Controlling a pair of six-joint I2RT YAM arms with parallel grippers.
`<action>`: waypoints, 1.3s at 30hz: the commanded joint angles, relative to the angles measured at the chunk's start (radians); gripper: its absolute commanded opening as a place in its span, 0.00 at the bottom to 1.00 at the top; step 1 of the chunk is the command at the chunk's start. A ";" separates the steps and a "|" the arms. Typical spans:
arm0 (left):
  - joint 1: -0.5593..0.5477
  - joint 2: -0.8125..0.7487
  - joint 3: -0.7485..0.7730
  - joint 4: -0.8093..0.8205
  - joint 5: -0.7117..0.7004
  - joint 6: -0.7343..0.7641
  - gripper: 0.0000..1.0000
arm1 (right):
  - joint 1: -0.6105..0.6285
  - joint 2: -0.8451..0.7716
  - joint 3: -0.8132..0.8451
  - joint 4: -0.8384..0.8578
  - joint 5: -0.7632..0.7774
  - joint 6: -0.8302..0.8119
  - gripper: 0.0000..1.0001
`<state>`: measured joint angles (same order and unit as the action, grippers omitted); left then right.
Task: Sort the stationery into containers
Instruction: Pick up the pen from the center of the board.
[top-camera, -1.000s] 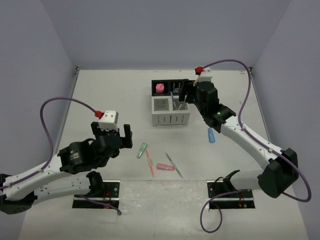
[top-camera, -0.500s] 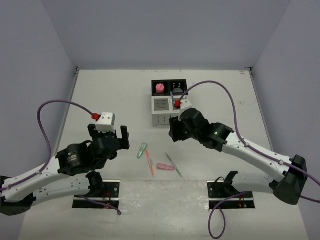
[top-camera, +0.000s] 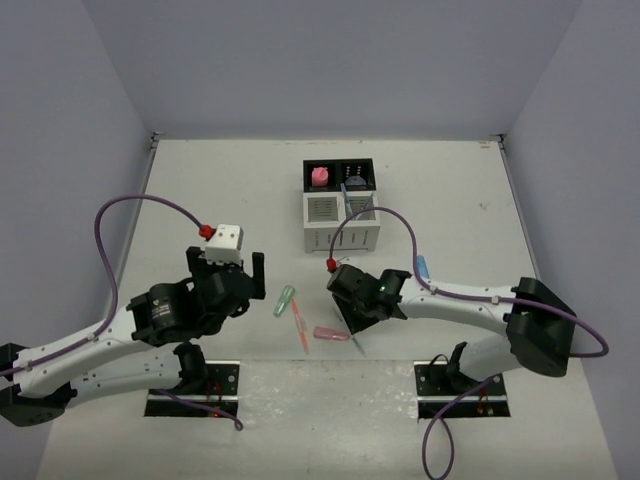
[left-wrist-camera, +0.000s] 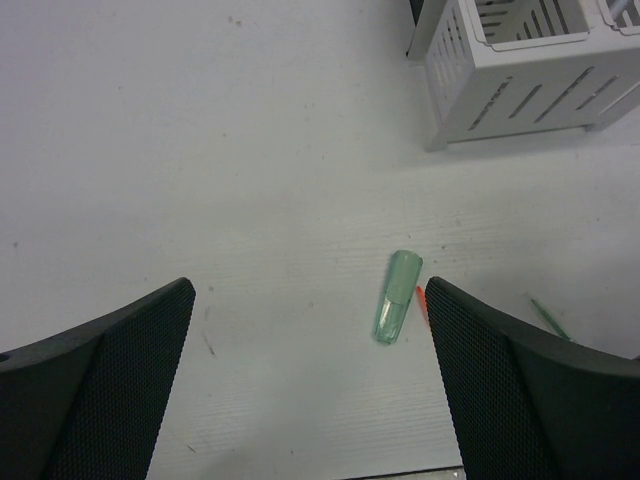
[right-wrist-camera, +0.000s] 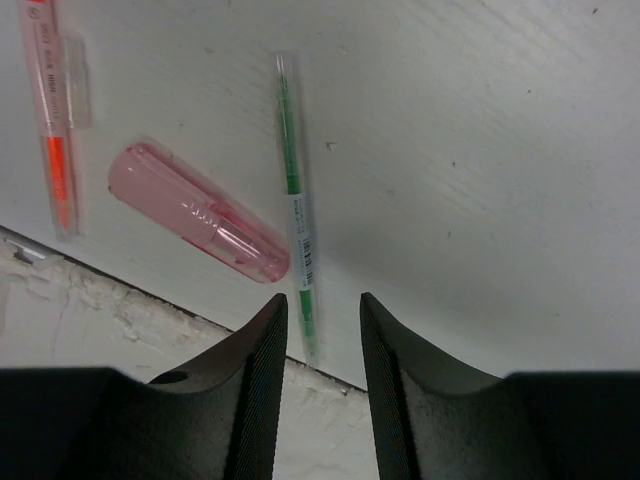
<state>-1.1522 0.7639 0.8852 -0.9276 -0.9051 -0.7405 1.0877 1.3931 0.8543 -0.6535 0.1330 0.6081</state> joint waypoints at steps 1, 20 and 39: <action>0.006 0.001 -0.009 0.043 -0.018 0.009 1.00 | 0.010 0.084 0.058 0.038 -0.011 0.014 0.34; 0.010 -0.015 0.000 0.021 -0.040 -0.009 1.00 | 0.083 0.065 0.174 0.041 0.067 0.039 0.32; 0.017 -0.158 -0.003 0.013 -0.054 -0.033 1.00 | 0.209 0.404 0.479 0.079 0.195 0.213 0.30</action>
<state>-1.1400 0.6016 0.8851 -0.9329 -0.9314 -0.7666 1.3003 1.7510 1.2627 -0.5570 0.2680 0.7873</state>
